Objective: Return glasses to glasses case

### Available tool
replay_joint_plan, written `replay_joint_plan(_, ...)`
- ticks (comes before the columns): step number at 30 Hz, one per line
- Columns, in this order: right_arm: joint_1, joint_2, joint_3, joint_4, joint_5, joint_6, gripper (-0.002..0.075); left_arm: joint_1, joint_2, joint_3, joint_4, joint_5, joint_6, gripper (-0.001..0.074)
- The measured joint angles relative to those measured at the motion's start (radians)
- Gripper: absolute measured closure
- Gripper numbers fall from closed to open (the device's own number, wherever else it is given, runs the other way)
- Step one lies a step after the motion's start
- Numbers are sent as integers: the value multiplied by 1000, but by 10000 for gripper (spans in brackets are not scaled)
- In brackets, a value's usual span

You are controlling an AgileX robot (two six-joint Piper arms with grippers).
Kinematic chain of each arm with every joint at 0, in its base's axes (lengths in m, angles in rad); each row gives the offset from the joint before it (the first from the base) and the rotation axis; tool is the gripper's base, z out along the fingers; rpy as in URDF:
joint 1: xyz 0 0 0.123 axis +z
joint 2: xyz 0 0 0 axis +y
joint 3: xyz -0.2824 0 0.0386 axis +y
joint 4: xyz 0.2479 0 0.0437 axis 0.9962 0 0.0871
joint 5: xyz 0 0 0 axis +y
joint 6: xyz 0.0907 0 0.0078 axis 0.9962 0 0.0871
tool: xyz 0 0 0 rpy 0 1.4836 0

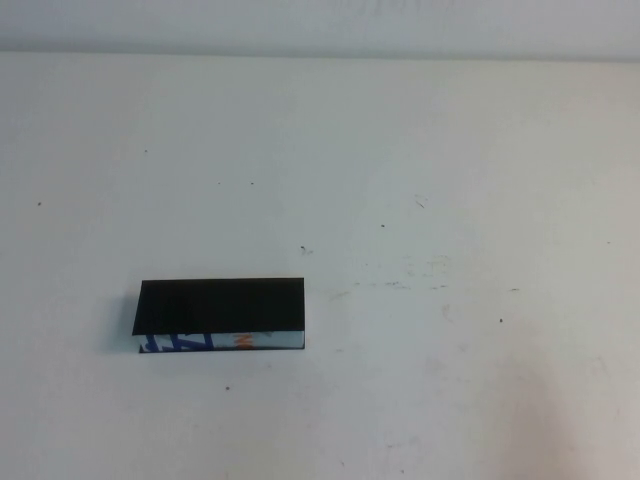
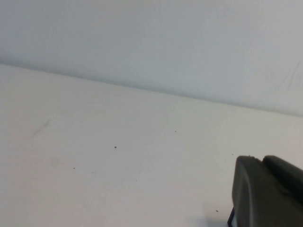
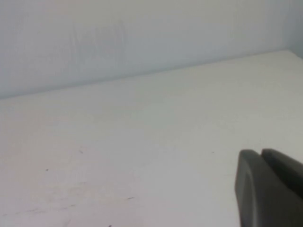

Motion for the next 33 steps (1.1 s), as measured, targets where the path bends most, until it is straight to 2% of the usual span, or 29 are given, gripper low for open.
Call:
replay_joint_plan(5,-56,-182,85,-2,42,-2,737,0,0,0,0,0,0,738)
replay_joint_plan(14,-60,-206,91,-18,317,-4,737,0,0,0,0,0,0,738)
replay_joint_plan(33,-60,-206,91,-10,329,-4,737,0,0,0,0,0,0,738)
